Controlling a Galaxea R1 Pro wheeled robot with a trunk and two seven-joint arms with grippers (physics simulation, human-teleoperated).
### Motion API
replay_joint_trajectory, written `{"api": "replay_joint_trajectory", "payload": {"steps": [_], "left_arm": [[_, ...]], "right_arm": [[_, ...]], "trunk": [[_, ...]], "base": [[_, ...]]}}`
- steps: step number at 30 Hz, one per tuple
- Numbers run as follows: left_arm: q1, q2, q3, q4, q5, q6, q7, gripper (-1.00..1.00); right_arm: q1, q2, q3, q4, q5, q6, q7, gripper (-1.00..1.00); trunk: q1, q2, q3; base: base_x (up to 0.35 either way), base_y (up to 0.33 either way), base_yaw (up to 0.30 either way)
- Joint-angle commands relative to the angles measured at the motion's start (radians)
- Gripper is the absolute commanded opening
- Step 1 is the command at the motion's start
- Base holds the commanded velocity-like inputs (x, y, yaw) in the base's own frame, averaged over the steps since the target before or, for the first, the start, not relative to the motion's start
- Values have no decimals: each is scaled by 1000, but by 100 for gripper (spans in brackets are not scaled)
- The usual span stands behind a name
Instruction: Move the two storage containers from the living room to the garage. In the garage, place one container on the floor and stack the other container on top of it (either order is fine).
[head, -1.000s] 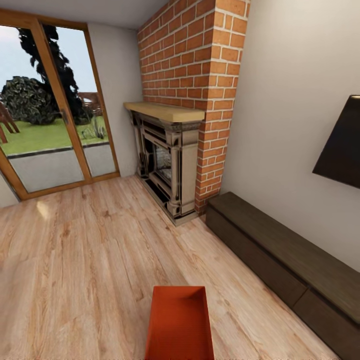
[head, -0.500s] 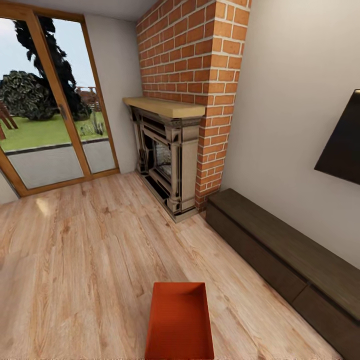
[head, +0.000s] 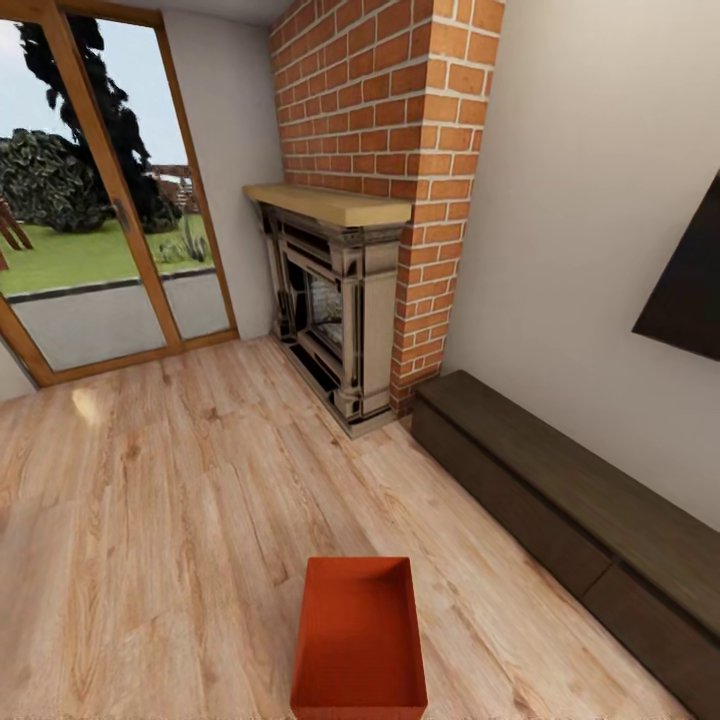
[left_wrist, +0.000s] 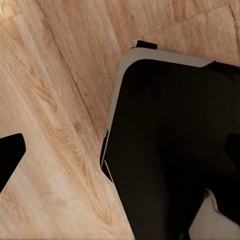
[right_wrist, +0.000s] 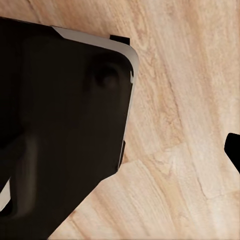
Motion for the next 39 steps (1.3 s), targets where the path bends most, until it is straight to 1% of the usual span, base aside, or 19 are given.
{"api": "replay_joint_trajectory", "payload": {"steps": [1, 39], "left_arm": [[-1, 0, -9, 1, 9, -3, 2, 100], [-1, 0, -9, 0, 9, -3, 2, 100]], "right_arm": [[-2, 0, -2, 3, 7, -6, -1, 100], [-2, 1, -2, 3, 12, -5, -1, 100]], "trunk": [[0, -2, -4], [0, -2, -64]], "base": [[0, 0, 0], [0, 0, 0]]}}
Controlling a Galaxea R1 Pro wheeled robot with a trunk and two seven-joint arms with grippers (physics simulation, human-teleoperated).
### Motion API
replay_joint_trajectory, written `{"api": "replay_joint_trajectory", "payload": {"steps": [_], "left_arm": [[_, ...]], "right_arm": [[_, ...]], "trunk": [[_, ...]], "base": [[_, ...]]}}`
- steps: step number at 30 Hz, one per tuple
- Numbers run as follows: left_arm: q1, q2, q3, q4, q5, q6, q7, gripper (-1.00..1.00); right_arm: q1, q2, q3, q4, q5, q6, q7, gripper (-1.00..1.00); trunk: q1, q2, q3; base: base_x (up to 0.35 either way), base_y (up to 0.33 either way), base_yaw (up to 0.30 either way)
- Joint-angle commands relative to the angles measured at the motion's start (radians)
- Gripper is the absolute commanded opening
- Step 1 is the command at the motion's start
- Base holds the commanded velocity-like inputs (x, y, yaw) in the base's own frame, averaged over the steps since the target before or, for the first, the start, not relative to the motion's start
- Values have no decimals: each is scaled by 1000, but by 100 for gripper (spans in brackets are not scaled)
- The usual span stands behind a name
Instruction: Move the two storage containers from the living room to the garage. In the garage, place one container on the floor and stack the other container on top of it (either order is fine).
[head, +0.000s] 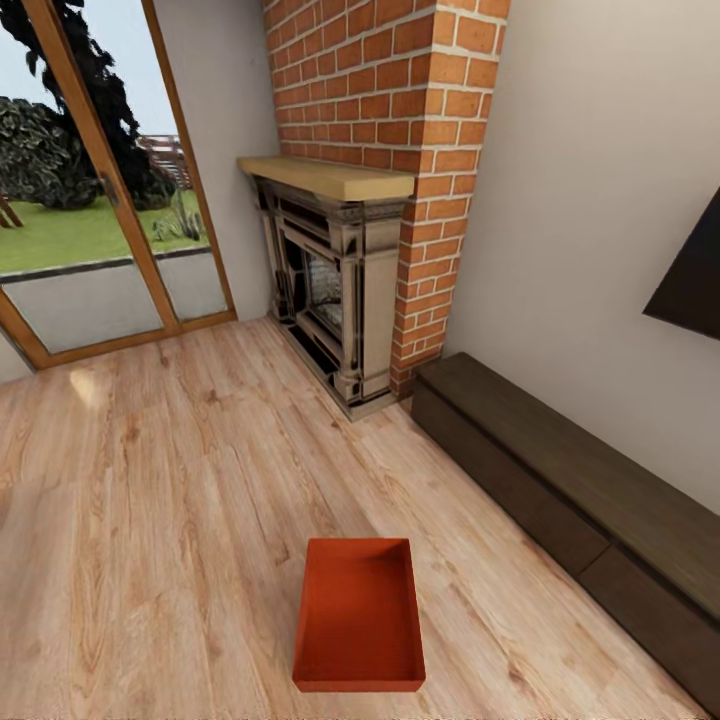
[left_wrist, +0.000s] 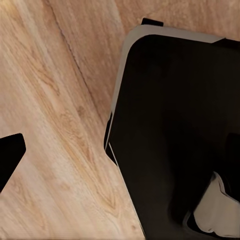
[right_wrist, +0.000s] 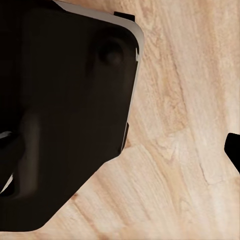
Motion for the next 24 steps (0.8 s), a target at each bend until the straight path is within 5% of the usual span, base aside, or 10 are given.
{"api": "replay_joint_trajectory", "payload": {"steps": [1, 24], "left_arm": [[0, 0, -9, 1, 9, -3, 2, 100], [-1, 0, -9, 0, 9, -3, 2, 100]], "right_arm": [[-1, 0, -2, 3, 7, -6, -1, 100], [-1, 1, -2, 3, 7, -6, -1, 100]], "trunk": [[0, -2, -3], [0, -2, -40]], "base": [[0, 0, 0], [0, 0, 0]]}}
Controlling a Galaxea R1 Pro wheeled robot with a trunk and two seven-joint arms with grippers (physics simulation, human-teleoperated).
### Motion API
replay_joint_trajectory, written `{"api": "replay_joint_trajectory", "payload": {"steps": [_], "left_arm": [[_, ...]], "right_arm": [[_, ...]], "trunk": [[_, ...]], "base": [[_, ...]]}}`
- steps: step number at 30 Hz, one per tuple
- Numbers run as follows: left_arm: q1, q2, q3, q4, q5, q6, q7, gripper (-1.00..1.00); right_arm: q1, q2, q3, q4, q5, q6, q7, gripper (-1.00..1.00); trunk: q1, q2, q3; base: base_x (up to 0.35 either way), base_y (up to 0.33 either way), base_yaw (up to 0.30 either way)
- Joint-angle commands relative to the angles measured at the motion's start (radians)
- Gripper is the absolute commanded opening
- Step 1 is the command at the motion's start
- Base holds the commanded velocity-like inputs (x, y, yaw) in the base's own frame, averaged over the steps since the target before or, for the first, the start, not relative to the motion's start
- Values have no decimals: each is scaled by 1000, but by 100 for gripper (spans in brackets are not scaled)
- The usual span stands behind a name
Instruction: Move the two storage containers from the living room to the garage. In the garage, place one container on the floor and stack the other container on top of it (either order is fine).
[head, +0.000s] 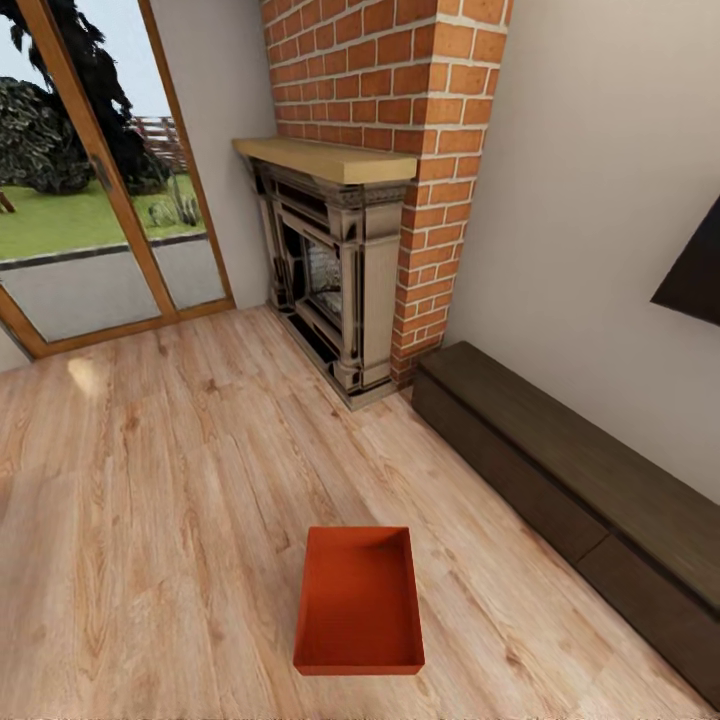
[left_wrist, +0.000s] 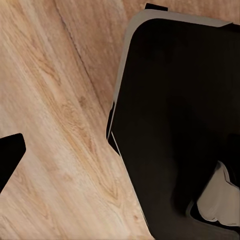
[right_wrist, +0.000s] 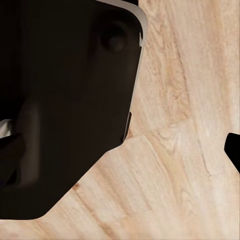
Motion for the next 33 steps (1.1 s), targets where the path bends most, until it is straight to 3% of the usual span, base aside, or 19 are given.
{"api": "replay_joint_trajectory", "payload": {"steps": [1, 33], "left_arm": [[-1, 0, -9, 1, 9, -3, 2, 100], [-1, 0, -9, 1, 9, -3, 2, 100]], "right_arm": [[-1, 0, -2, 3, 7, -6, -1, 100], [-1, 0, -2, 3, 7, -6, -2, 100]], "trunk": [[0, -2, -3], [0, -2, -54]], "base": [[0, 0, 0], [0, 0, 0]]}}
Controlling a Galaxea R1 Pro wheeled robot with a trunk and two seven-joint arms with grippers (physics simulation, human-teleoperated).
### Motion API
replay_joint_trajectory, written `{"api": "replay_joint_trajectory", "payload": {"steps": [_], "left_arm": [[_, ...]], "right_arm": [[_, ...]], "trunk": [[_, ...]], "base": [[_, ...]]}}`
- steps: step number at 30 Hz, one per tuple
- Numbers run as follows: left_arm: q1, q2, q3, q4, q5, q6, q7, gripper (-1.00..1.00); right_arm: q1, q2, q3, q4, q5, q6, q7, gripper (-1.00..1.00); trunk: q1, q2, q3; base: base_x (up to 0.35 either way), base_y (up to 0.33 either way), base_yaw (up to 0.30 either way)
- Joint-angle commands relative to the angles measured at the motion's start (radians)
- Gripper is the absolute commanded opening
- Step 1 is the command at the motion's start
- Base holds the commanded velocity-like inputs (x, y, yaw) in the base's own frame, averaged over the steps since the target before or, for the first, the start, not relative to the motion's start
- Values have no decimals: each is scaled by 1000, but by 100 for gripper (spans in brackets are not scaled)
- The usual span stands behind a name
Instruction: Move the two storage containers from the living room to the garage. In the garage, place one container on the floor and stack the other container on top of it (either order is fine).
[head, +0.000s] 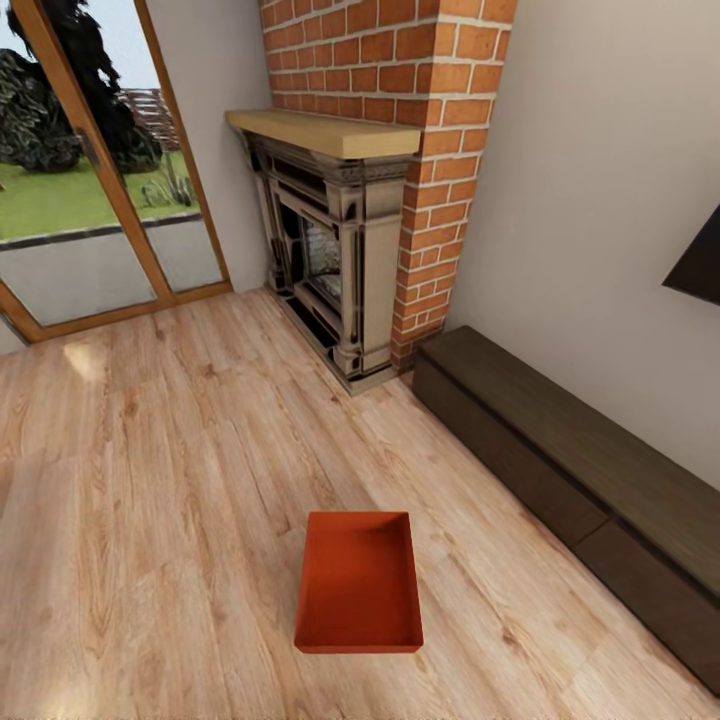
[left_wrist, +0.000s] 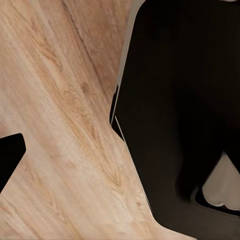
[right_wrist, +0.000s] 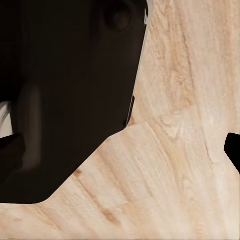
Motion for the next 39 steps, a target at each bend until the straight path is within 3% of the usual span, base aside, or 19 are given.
{"api": "replay_joint_trajectory", "payload": {"steps": [1, 39], "left_arm": [[-1, 0, -9, 1, 9, -3, 2, 100], [0, 0, -9, 1, 9, -3, 2, 100]], "right_arm": [[-1, 0, -2, 3, 7, -6, -1, 100], [-1, 0, -2, 3, 7, -6, -1, 100]], "trunk": [[0, -2, -3], [0, -2, -64]], "base": [[0, 0, 0], [0, 0, 0]]}}
